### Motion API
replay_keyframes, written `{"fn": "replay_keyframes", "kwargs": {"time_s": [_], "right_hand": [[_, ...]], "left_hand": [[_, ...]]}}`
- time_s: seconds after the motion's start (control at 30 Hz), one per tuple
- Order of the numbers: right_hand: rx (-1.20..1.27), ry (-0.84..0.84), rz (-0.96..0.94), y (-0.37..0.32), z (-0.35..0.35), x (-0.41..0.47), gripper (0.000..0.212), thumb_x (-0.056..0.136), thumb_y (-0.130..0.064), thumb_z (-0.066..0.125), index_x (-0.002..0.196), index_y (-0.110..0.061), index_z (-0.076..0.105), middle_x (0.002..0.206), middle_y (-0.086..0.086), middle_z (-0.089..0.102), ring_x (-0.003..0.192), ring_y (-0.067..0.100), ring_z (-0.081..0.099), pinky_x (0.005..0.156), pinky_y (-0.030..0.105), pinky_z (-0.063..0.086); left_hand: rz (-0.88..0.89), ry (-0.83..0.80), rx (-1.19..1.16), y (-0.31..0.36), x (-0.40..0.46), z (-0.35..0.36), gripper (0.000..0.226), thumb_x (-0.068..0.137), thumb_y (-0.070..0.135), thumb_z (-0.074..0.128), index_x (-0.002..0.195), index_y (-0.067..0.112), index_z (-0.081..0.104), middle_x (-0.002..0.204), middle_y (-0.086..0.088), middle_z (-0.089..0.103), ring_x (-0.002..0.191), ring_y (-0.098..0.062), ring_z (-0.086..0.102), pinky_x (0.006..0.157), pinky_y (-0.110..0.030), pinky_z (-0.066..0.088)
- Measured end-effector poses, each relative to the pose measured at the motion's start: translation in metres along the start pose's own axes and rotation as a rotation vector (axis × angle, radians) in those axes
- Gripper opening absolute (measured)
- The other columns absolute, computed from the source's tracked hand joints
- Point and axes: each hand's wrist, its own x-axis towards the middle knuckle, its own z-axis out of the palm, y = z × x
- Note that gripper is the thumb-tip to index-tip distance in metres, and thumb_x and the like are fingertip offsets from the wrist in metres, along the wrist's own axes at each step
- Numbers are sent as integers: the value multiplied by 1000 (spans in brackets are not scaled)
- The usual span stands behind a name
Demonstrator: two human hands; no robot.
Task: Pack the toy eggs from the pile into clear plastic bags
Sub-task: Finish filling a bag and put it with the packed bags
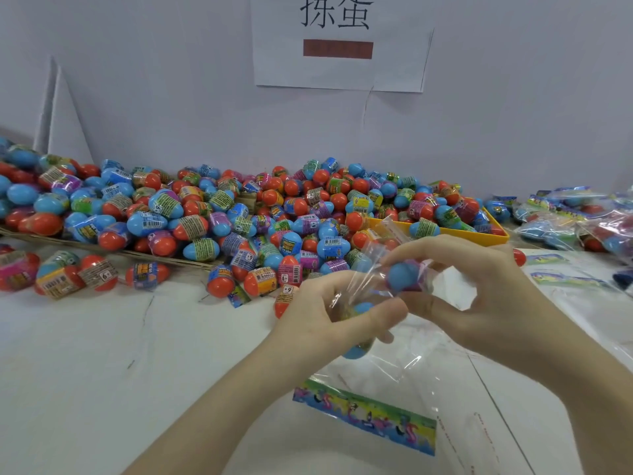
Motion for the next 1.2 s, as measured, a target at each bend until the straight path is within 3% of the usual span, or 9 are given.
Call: {"fn": "replay_keyframes", "kwargs": {"time_s": [0.07, 0.17, 0.33, 0.6, 0.77, 0.9, 1.0, 1.13, 1.2], "right_hand": [[20, 26, 7, 1, 0, 0, 21, 64, -41, 70, 80, -43, 56, 80, -27, 60, 83, 1, 53, 85, 52, 36], [45, 64, 2, 1, -1, 0, 33, 58, -57, 59, 81, -34, 59, 75, -16, 65, 77, 3, 58, 85, 52, 37], [66, 56, 62, -1, 2, 0, 44, 57, -67, 44, 84, -34, 53, 65, -13, 65, 88, 12, 59, 94, 50, 34], [128, 130, 75, 1, 6, 3, 39, 60, -63, 45, 64, -29, 63, 70, -15, 60, 84, 2, 48, 88, 49, 35], [154, 150, 44, 2, 15, 7, 44, 66, -58, 41, 71, -19, 60, 64, -5, 60, 69, 7, 57, 74, 34, 49], [203, 148, 42, 2, 20, 8, 34, 64, -59, 39, 69, -28, 51, 61, -10, 60, 73, -5, 59, 65, 14, 49], [244, 133, -43, 0, 21, 7, 28, 71, -53, 43, 71, -27, 53, 73, -16, 64, 74, -1, 62, 80, 29, 46], [187, 133, -80, 0, 19, 5, 23, 76, -53, 43, 73, -33, 52, 70, -14, 63, 74, 7, 61, 84, 52, 43], [81, 171, -91, 0, 19, 5, 21, 82, -56, 48, 73, -37, 50, 70, -17, 58, 77, 8, 58, 84, 50, 40]], "left_hand": [[-18, -47, -7, 0, -1, -1, 29, 64, 36, 72, 91, 26, 69, 85, -1, 74, 75, -14, 71, 63, -16, 52], [-45, -49, 7, 0, 0, -3, 28, 64, 33, 80, 90, 34, 68, 83, 1, 74, 80, -15, 70, 70, -18, 54], [-71, -136, -54, 5, -1, -3, 25, 67, 27, 71, 91, 30, 68, 77, 2, 73, 73, -12, 70, 62, -14, 51], [-88, -108, -94, 2, 1, -2, 33, 69, 34, 66, 102, 28, 64, 82, 3, 74, 79, -9, 70, 69, -10, 49], [-130, -115, -132, 3, 0, 1, 30, 70, 32, 64, 99, 26, 63, 74, 11, 72, 68, 0, 67, 59, -8, 47], [-281, -248, -155, 3, 0, 0, 40, 71, 39, 69, 107, 23, 60, 89, 5, 73, 73, -12, 69, 66, -18, 52], [-354, -326, -296, 5, -2, -1, 30, 75, 42, 64, 94, 19, 68, 93, 0, 70, 76, -16, 67, 69, -23, 55], [-306, -266, -303, 4, -1, -4, 17, 79, 32, 64, 89, 19, 70, 87, 3, 72, 76, -12, 68, 71, -18, 53], [-268, -198, -250, 3, 0, -4, 17, 73, 28, 71, 89, 22, 70, 81, 5, 72, 71, -7, 68, 68, -16, 51]]}}
